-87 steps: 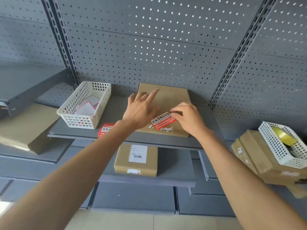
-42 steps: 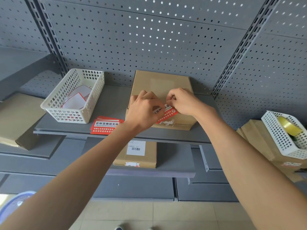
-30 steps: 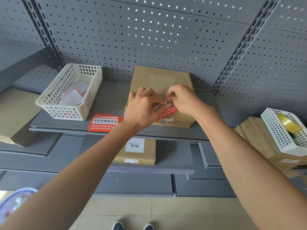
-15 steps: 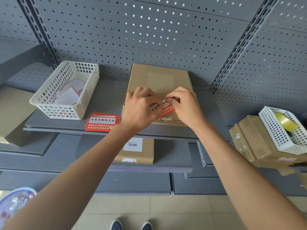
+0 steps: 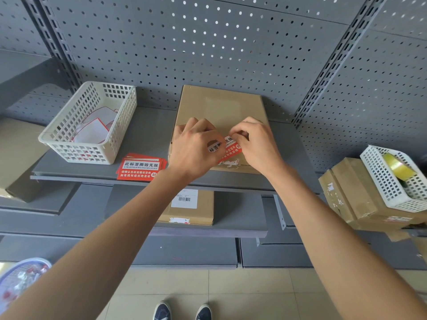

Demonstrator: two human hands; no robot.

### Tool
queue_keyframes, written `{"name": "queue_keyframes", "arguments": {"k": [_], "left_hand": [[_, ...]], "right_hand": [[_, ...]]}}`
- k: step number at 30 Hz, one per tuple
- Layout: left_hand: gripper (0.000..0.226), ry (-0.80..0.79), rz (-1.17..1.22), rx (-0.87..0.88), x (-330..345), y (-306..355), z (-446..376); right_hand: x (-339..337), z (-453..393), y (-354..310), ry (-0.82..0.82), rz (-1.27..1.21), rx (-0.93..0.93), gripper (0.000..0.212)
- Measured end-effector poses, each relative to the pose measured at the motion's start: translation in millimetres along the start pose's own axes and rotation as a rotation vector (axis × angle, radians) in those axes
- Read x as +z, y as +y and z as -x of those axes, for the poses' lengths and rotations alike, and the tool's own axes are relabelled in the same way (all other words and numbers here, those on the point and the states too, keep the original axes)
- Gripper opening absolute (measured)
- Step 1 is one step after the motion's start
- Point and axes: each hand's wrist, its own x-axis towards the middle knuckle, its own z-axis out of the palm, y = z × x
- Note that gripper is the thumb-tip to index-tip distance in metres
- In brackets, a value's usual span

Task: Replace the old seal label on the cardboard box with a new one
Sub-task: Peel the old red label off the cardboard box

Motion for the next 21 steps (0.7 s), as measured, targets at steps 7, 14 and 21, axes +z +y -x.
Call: {"name": "queue_keyframes", "arguments": {"k": [7,14,21], "left_hand": [[0.015,0.014,0.008,-0.006,0.4,0.4,0.7],[0.014,0.024,0.009,-0.003,1.1,0.5,1.2],[0.014,0.021,0.006,-0.002,1.1,0.7,0.6]], "right_hand": [[5.3,2.0,1.2,0.022,-0.032,0.016,0.016],[6.5,2.2,1.1,0.047,-0.038,0.024,0.016],[4.0,-0.5,-0.3,0.024,-0.011,0.025,0.015]]}}
